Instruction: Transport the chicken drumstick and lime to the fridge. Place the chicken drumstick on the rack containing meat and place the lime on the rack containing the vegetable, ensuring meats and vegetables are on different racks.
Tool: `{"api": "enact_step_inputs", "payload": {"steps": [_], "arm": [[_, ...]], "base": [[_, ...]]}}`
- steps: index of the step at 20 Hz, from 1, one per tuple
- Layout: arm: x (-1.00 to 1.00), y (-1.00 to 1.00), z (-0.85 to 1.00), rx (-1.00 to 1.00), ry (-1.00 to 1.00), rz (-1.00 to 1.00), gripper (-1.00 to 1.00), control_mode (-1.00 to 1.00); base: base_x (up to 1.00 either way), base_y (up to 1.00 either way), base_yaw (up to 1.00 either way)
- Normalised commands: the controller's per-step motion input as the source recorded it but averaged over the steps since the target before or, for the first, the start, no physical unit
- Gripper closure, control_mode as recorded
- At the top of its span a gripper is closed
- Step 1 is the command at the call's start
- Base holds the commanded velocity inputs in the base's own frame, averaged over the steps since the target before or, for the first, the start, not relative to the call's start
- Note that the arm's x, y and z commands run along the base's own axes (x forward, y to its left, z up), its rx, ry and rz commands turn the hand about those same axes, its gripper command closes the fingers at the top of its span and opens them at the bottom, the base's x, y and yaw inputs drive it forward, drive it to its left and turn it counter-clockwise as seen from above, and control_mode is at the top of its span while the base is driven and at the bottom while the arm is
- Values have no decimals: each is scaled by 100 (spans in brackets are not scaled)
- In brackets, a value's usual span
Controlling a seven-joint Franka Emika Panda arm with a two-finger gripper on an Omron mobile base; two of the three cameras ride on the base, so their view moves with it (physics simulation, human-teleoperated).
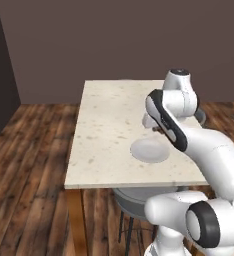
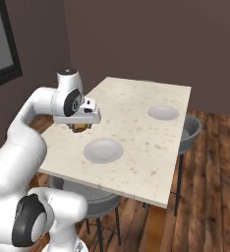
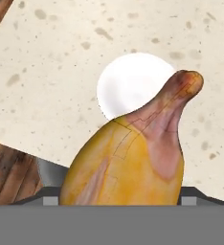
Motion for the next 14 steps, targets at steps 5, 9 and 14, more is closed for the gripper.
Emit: {"api": "enact_step_inputs", "payload": {"steps": [5, 9, 14], "arm": [[-90, 10, 36, -1, -35, 2, 100, -100], [-87, 19, 11, 0, -33, 3, 100, -100], [-94, 12, 21, 1, -32, 4, 100, -100]], "base": [[0, 0, 0], [0, 0, 0], [0, 0, 0]]}}
